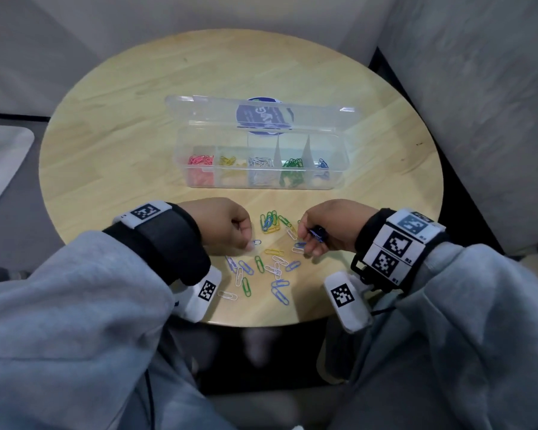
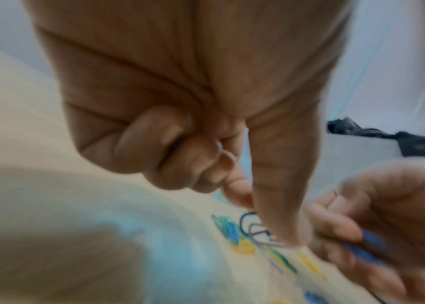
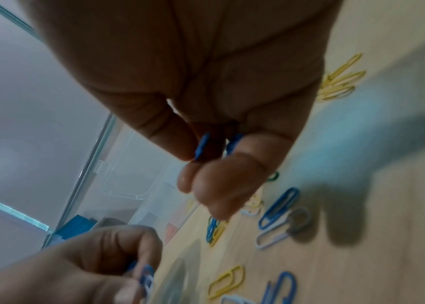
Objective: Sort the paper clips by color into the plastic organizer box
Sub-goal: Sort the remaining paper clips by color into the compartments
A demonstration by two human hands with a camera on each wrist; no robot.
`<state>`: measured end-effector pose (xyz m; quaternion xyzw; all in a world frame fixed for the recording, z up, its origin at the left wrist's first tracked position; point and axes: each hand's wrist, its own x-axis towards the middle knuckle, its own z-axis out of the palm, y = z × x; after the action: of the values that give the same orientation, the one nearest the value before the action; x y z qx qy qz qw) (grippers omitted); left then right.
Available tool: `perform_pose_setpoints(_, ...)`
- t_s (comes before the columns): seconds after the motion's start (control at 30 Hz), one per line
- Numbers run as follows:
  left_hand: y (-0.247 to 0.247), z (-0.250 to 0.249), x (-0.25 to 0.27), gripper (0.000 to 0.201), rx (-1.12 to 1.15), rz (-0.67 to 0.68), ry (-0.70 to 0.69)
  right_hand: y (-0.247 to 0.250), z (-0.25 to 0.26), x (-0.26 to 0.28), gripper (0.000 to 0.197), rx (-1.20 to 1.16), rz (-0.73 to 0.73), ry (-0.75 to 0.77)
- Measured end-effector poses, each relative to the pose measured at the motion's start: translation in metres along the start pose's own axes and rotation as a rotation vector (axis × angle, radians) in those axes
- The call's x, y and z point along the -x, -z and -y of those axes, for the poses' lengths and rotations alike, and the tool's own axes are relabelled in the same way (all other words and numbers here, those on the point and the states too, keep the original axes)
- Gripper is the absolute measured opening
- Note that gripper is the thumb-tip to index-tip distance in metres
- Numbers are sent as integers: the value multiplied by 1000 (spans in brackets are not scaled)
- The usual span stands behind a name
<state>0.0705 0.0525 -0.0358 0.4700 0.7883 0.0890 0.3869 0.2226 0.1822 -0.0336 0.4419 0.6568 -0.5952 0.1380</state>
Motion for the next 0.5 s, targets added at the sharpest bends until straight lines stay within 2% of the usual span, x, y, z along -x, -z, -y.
perform_pose_setpoints(0.1, 10, 0, 1, 21, 162, -39, -28, 5, -1, 0, 24, 148, -23, 17)
perform_pose_setpoints(0.23, 18, 0, -2, 24, 442, -69, -30, 16, 1, 1, 11, 676, -100, 159)
perform_pose_setpoints(0.4, 20, -1, -5, 27, 690, -85, -19, 5, -2, -6, 16, 886, -88, 162)
perform_pose_setpoints(0.5, 20, -1, -8, 23, 826, -92, 23, 0, -3, -14, 14, 956, -99, 195)
